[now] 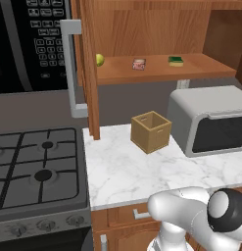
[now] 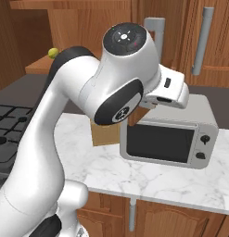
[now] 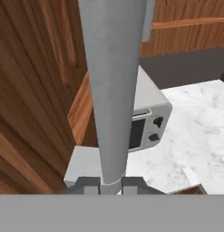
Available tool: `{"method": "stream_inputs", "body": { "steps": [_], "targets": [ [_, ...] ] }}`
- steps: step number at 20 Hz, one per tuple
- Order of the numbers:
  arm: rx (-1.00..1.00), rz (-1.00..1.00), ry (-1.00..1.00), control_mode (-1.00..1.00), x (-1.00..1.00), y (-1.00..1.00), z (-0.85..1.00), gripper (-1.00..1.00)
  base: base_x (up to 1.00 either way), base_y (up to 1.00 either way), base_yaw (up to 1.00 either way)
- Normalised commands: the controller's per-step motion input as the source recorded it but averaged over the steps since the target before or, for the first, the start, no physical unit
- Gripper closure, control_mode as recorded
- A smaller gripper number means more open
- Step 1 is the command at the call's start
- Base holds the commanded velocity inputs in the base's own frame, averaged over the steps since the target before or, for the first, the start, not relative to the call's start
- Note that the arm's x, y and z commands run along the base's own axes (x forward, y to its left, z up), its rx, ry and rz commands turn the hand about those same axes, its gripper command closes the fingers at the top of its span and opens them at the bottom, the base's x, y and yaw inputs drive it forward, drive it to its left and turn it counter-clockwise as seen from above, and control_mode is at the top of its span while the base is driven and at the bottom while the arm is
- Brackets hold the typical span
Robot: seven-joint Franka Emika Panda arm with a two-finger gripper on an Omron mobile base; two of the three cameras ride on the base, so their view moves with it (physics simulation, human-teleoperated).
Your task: Pick the bar soap and sponge from the cabinet and place them on the counter.
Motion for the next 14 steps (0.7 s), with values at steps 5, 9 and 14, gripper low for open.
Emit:
{"method": "stream_inputs", "body": {
  "steps": [5,9,14],
  "targets": [
    [0.0,-0.01,0.0,-1.0,-0.07,-0.09,0.0,-1.0,0.0,0.0,0.0],
    [0.0,-0.11,0.0,-1.0,-0.44,-0.25,0.0,-1.0,0.0,0.0,0.0],
    [0.0,-0.15,0.0,-1.0,-0.76,-0.32,0.0,-1.0,0.0,0.0,0.0]
  ]
}}
